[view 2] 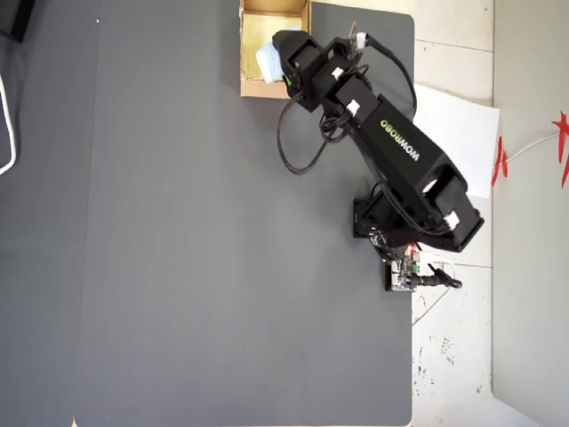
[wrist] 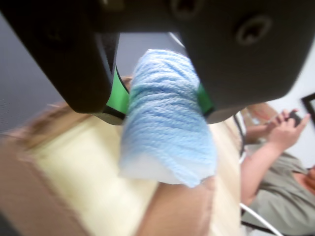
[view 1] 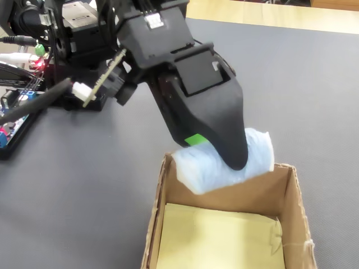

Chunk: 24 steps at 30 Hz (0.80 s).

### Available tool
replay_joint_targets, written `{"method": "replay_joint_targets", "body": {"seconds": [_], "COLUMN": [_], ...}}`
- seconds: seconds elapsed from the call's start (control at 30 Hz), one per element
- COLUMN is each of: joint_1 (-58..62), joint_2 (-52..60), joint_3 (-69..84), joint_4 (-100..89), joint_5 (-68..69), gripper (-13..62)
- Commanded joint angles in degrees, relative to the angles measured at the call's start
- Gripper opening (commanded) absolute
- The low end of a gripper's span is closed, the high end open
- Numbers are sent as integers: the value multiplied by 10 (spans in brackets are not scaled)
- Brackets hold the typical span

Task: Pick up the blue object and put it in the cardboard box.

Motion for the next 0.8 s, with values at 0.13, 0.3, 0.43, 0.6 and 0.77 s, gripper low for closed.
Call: {"method": "replay_joint_targets", "body": {"seconds": [0.13,0.3,0.43,0.6,0.77], "joint_1": [4,4,1,-27,-84], "joint_2": [4,21,46,84,144], "joint_3": [-50,-40,-31,32,142], "joint_4": [-45,-46,-56,-114,-236], "joint_5": [24,32,32,47,48], "gripper": [315,316,316,318,337]}}
